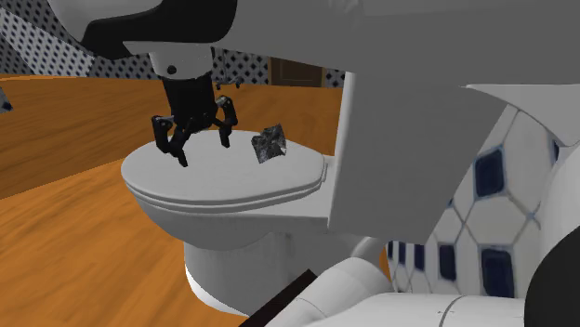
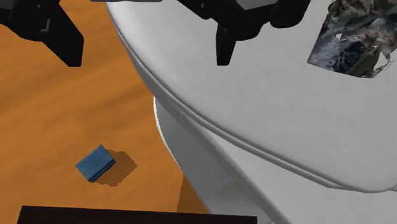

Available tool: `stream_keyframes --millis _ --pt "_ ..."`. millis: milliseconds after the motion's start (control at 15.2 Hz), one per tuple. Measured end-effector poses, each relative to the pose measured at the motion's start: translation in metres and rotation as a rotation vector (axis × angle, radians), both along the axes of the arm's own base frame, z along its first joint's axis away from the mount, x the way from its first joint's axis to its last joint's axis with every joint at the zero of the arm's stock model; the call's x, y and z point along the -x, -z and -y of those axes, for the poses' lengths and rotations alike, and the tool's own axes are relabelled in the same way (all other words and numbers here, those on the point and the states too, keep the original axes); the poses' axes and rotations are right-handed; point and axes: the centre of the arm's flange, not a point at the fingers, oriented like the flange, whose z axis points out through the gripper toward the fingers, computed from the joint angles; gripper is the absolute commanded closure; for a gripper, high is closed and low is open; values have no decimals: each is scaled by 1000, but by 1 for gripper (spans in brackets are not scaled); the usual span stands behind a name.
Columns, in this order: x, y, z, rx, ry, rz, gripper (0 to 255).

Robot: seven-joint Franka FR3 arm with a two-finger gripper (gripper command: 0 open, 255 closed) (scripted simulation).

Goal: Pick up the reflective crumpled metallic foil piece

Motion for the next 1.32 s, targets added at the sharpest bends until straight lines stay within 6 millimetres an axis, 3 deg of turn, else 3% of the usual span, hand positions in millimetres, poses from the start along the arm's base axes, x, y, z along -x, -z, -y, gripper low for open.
stream_keyframes --millis 132,462,858,1320 --pt "-6 0 4 -1 9 -3 0" --pt "-51 6 46 -15 92 -38 0" --pt "-105 11 112 -31 202 -82 0" --pt "-162 31 196 -50 332 -136 0"
